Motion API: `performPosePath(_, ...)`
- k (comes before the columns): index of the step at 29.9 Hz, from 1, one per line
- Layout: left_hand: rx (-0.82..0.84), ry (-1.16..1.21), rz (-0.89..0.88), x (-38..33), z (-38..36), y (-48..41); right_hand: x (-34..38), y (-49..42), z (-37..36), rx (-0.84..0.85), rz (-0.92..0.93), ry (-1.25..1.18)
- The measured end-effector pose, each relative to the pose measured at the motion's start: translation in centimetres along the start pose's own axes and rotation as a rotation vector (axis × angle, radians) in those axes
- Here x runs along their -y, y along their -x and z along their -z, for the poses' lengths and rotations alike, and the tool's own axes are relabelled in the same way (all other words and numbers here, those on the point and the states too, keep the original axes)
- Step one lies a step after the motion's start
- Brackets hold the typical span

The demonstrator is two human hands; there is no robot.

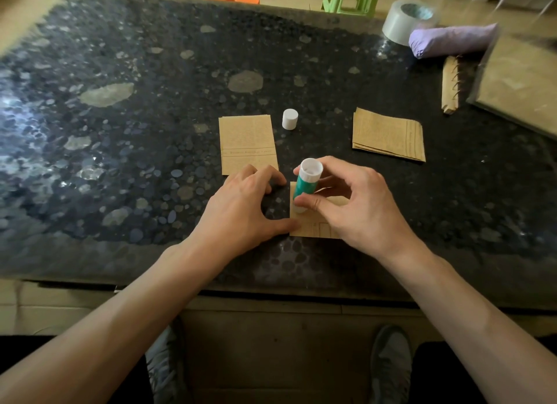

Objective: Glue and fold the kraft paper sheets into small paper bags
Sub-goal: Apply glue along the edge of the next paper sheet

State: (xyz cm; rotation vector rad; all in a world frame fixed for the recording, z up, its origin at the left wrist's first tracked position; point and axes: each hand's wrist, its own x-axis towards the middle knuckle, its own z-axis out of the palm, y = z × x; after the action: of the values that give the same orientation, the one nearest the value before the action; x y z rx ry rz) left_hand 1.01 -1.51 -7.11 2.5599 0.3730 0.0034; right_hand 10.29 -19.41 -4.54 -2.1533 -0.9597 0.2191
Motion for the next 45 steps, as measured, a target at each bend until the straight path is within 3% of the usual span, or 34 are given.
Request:
performPosePath(9,-0.007,0.006,-0.001,-0.1,0.0,0.0,0.0,0.2,0.2,0.054,0.024,0.005)
performPosePath(17,0.010,0.006,0.006,-0.2,0.1,0.1,0.3,0.3,-0.5,-0.059,0.043,0.028)
performPosePath(45,-0.023,-0.006,-0.004,-0.4,-0.1,0.4,-0.1,-1.8,-1.8,-0.181,0.028,0.050)
